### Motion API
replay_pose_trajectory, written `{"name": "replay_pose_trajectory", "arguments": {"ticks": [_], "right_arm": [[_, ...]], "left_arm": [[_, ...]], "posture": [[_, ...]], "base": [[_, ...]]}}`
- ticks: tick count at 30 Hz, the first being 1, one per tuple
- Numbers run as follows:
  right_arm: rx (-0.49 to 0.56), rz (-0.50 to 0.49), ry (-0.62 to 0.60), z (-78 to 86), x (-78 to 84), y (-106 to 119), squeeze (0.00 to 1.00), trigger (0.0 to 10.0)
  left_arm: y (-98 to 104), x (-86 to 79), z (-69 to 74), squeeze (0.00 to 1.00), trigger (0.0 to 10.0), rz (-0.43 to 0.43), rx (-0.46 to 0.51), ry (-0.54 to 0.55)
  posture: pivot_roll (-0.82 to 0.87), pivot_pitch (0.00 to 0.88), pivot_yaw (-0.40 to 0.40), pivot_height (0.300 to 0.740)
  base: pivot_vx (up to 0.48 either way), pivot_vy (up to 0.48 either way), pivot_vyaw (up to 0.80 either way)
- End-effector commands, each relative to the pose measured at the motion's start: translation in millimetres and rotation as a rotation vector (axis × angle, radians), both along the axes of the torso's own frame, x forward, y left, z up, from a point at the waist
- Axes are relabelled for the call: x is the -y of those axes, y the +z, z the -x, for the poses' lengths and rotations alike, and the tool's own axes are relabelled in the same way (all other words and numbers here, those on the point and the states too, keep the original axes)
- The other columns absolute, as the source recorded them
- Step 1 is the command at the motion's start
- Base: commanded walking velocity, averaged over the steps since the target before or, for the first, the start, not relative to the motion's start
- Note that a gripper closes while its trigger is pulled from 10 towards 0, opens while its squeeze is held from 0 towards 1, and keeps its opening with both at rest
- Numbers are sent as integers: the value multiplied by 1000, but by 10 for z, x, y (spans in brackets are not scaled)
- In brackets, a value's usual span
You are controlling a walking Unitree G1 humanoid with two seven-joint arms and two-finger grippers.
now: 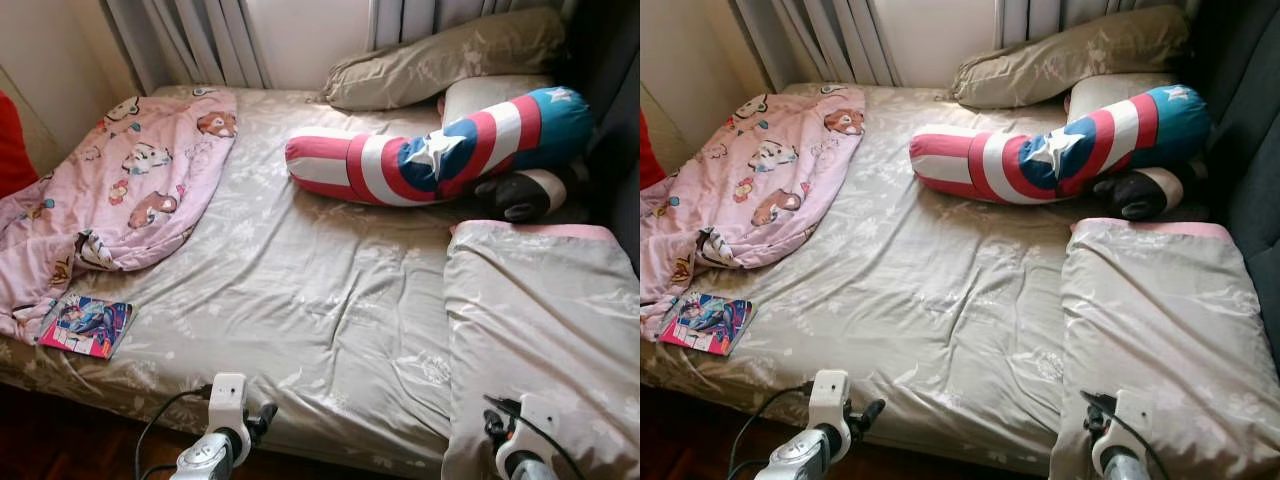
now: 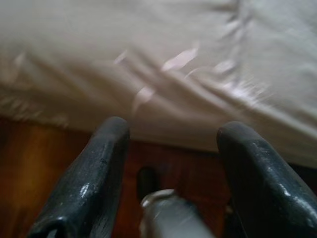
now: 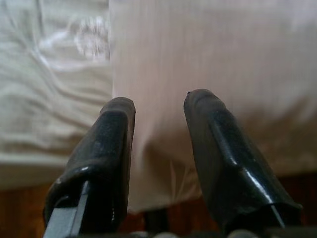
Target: Clean up the room
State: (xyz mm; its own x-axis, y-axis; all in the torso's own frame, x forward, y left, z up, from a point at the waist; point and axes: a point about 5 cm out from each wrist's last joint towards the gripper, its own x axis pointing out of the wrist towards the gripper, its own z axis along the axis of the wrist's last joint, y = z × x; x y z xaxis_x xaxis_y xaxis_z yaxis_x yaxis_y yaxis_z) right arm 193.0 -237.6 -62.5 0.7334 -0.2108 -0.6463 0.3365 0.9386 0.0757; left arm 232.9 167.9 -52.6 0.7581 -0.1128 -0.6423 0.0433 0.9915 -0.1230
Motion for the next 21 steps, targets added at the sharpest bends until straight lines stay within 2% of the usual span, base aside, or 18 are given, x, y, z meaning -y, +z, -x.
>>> {"name": "replay_pose_trajectory", "arguments": {"ticks": [1, 6, 10, 13, 16, 19, 21], "right_arm": [[-44, -10, -17, 116, -27, -75, 0, 10000], [-84, -13, -125, 256, 18, -138, 0, 10000], [-110, -7, -82, 301, -25, -172, 0, 10000], [-112, -18, -72, 322, -56, -188, 0, 10000], [-113, -21, -69, 326, -62, -191, 0, 10000], [-130, -22, -36, 346, -95, -210, 0, 10000], [-133, -25, -34, 349, -101, -214, 0, 10000]], "left_arm": [[-57, -92, 83, 0, 10000, -36, -41, 28], [-55, -42, 76, 0, 10000, -52, -31, -26], [-76, -44, 97, 0, 10000, -77, -51, -23], [-77, -123, 107, 0, 10000, -79, -52, 33], [-91, -159, 135, 0, 10000, -85, -62, 41], [-166, -243, 269, 0, 10000, -128, -114, 58], [-184, -260, 304, 0, 10000, -128, -126, 68]], "posture": [[10, 35, 73, 740], [13, 35, 78, 740], [12, 31, 85, 740], [-1, 28, 86, 740], [3, 27, 84, 740], [8, 20, 84, 740], [8, 20, 84, 740]], "base": [[0, 0, 0], [0, 0, 0], [0, 0, 0], [0, 0, 0], [0, 0, 0], [0, 441, 0], [0, 480, 0]]}}
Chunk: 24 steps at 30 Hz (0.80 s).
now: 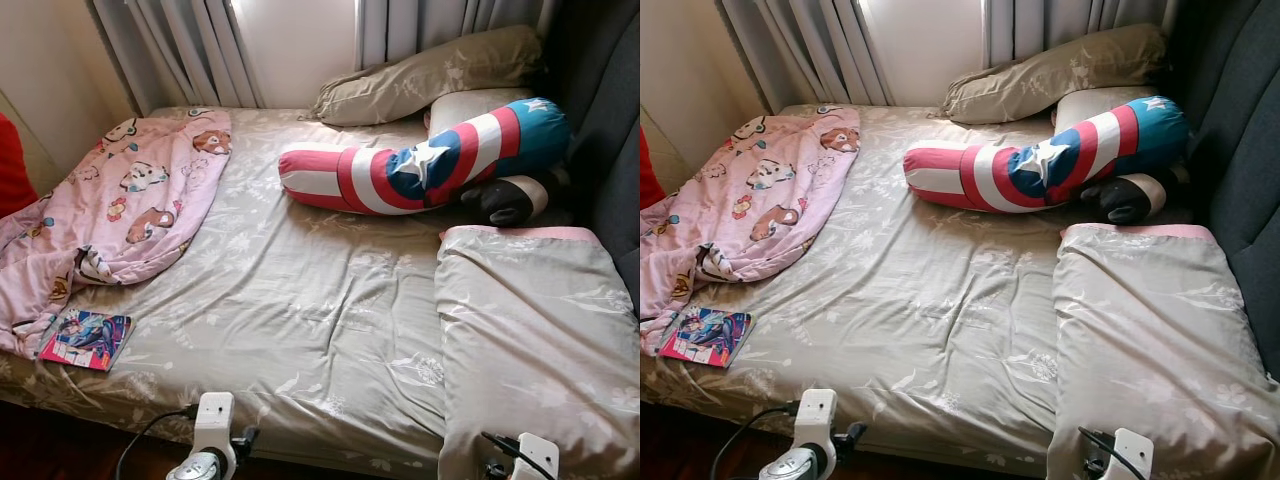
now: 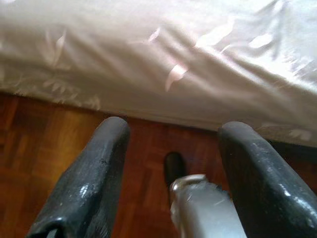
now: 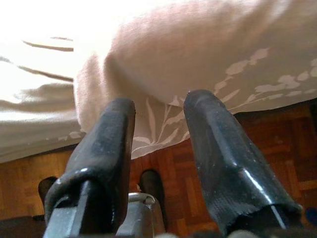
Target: Clean up the room
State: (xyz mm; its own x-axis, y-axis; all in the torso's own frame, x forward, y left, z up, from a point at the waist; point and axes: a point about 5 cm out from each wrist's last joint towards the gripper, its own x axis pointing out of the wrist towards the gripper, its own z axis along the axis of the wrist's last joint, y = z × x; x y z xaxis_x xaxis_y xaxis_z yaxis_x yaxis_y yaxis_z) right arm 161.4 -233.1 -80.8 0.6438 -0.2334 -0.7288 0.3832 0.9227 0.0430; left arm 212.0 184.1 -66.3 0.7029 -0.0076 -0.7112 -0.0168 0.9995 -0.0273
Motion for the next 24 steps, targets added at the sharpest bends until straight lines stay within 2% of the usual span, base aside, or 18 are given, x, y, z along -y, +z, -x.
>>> {"name": "replay_pose_trajectory", "arguments": {"ticks": [1, 6, 24], "right_arm": [[-17, -17, 13, 33, -65, -33, 0, 10000], [-32, -24, 50, 38, -105, -47, 0, 10000], [-55, -47, 61, 109, -147, -87, 0, 10000]], "left_arm": [[-53, -105, 107, 0, 10000, -32, -44, 16], [-50, -114, 105, 0, 10000, -32, -38, 27], [-66, -133, 137, 0, 10000, -37, -49, 42]], "posture": [[7, 17, 86, 740], [17, 17, 82, 740], [26, 19, 81, 740]], "base": [[0, 480, 0], [0, 480, 0], [0, 480, 0]]}}
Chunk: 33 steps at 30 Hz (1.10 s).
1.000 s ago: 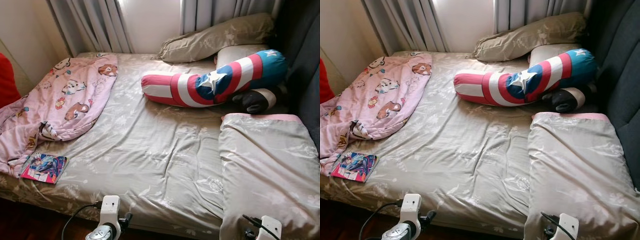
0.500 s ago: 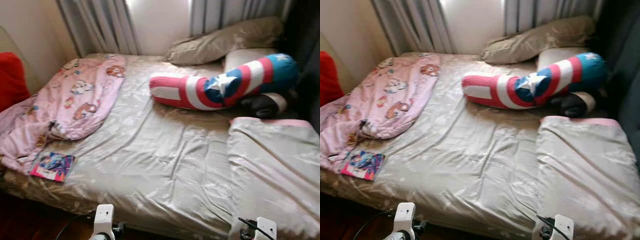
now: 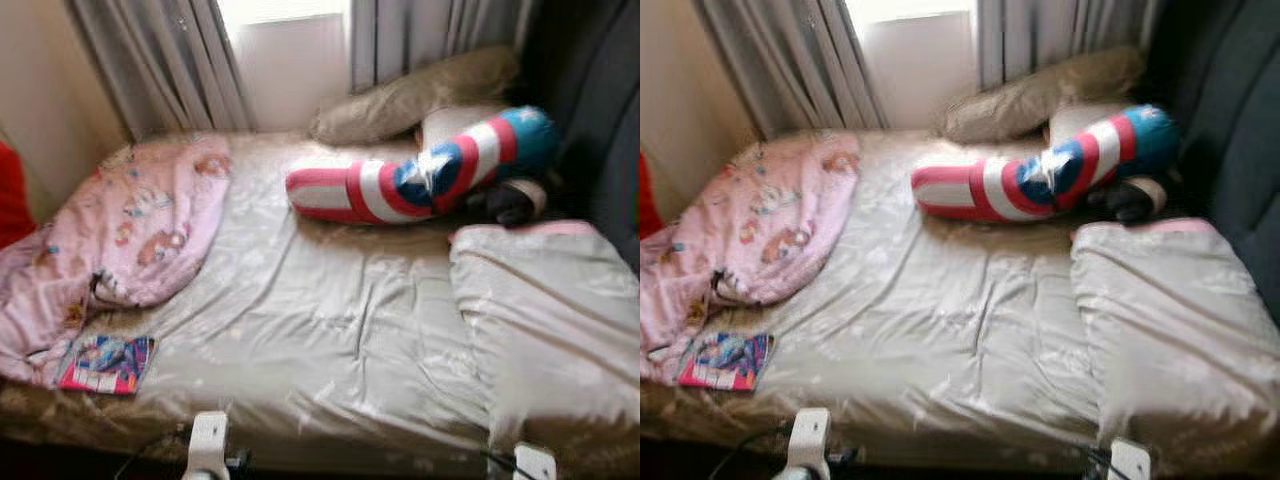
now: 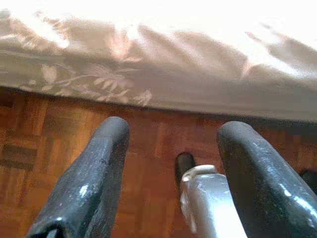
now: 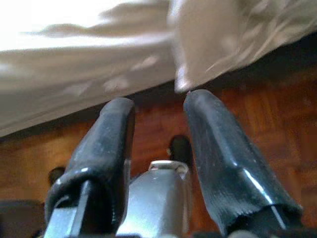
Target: Clean up the room
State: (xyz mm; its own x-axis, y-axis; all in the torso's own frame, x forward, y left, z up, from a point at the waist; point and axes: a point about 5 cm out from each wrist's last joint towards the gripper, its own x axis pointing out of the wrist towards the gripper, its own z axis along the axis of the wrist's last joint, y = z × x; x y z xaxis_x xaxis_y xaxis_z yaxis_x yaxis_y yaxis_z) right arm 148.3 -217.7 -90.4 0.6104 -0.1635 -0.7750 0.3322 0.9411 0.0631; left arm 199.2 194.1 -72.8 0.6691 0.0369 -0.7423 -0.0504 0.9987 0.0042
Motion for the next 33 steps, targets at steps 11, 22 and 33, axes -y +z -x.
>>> {"name": "replay_pose_trajectory", "arguments": {"ticks": [11, 22, 33], "right_arm": [[3, -8, 6, -29, -7, 8, 0, 10000], [-5, -13, 31, -34, -32, 3, 0, 10000], [-21, -17, 49, -14, -50, -12, 0, 10000]], "left_arm": [[18, -54, -18, 0, 10000, -9, 8, 19], [26, -52, -33, 0, 10000, -5, 15, 25], [35, -51, -48, 0, 10000, -2, 22, 27]], "posture": [[32, 47, 81, 740], [37, 63, 78, 740], [37, 72, 78, 740]], "base": [[0, 480, 0], [0, 480, 0], [0, 480, 0]]}}
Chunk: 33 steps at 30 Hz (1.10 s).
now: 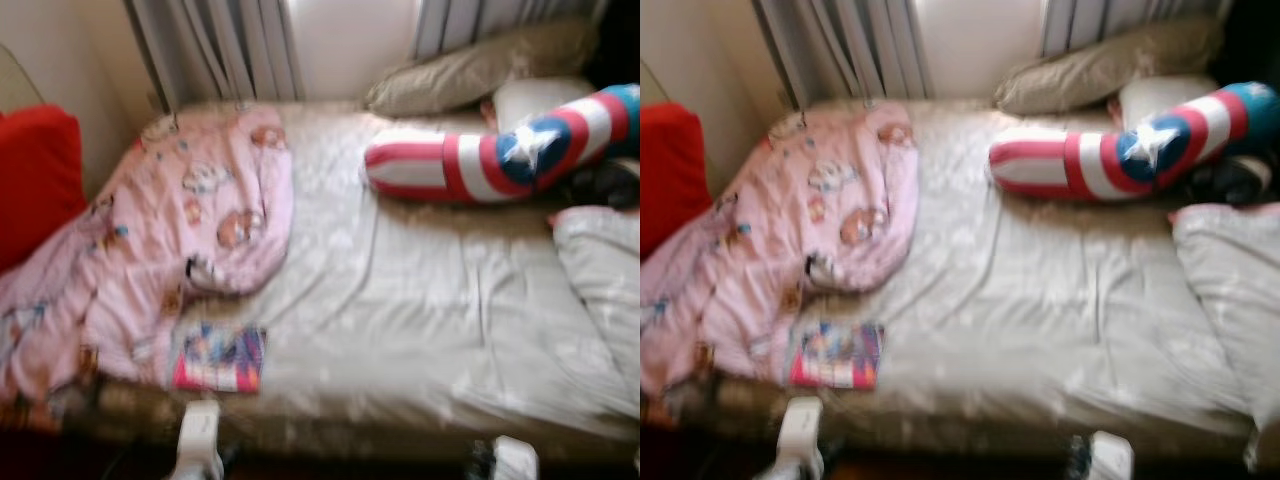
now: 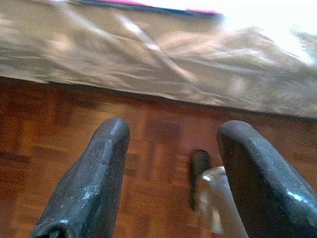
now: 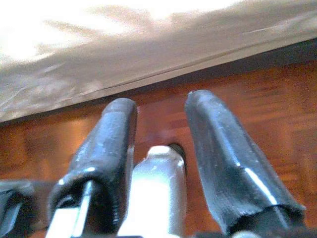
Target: Clean up the room
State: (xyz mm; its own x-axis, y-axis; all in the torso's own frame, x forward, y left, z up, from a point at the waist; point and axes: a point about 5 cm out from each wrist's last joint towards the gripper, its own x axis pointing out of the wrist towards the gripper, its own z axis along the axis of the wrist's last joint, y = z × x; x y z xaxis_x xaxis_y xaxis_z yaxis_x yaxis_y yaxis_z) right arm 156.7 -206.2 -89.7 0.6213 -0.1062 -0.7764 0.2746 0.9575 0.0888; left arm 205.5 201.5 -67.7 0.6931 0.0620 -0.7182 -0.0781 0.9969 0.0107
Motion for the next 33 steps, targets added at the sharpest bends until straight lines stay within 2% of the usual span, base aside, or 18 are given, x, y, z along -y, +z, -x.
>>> {"name": "replay_pose_trajectory", "arguments": {"ticks": [1, 33], "right_arm": [[-24, 10, -11, 70, 64, -19, 0, 10000], [-39, 5, 3, 100, 57, -34, 0, 10000]], "left_arm": [[-15, 23, 15, 0, 10000, 7, -13, -1], [-12, 34, 8, 0, 10000, 11, -6, 2]], "posture": [[37, 72, 78, 740], [39, 73, 76, 740]], "base": [[0, 480, 0], [0, 480, 0]]}}
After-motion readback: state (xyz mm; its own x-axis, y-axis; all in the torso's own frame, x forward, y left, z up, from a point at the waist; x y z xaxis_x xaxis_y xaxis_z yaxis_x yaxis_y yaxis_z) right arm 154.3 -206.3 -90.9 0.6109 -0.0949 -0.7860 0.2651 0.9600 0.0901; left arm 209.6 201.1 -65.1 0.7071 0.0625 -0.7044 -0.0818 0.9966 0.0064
